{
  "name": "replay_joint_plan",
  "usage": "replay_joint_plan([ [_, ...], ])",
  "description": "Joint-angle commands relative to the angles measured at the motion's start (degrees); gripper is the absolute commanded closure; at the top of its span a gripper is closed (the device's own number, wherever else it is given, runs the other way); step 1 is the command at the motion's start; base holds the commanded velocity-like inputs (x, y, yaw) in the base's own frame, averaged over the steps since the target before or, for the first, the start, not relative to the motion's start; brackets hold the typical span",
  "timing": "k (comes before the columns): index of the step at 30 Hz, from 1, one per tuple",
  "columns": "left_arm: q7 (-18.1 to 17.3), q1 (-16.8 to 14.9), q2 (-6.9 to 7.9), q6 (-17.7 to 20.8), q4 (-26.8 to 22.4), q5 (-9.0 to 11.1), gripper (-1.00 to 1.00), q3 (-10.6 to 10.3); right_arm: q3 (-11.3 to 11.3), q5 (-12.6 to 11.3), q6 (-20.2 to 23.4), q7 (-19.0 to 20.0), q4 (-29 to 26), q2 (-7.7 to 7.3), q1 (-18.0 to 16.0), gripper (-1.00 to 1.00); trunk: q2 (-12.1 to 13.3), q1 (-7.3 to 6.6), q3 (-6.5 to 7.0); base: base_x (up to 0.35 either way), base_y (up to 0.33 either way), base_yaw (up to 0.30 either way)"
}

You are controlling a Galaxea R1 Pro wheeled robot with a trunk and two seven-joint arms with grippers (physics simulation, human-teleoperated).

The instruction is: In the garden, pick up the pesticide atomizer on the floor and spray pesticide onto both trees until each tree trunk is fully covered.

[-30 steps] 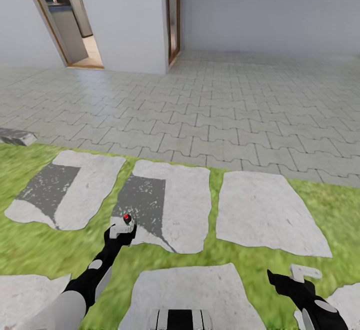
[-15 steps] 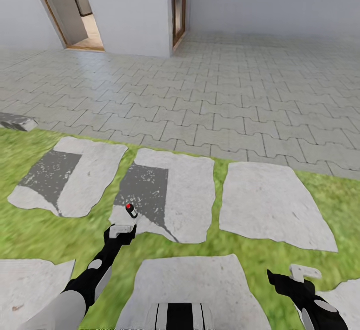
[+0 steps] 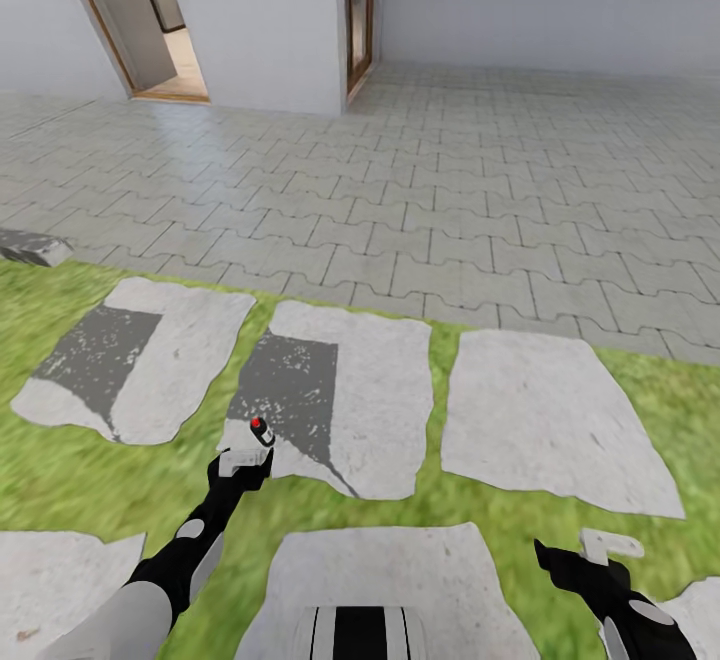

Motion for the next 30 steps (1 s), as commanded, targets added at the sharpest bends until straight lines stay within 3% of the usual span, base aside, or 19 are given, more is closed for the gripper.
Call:
replay_joint_plan([
  [1,-0.40,-0.03,-0.04,-0.18,0.04,-0.40,-1.00,0.49,-0.07,-0.21,0.28,0.11,-0.09,0.00,-0.02,-1.00,-0.01,0.01,-0.04,0.103,0.000,0.000],
  [30,-0.40,-0.03,-0.04,-0.18,0.04,-0.40,-1.00,0.49,-0.10,-0.21,0.30,0.11,-0.14,0.00,-0.02,-1.00,-0.01,0.01,-0.04,0.073,0.028,0.000],
])
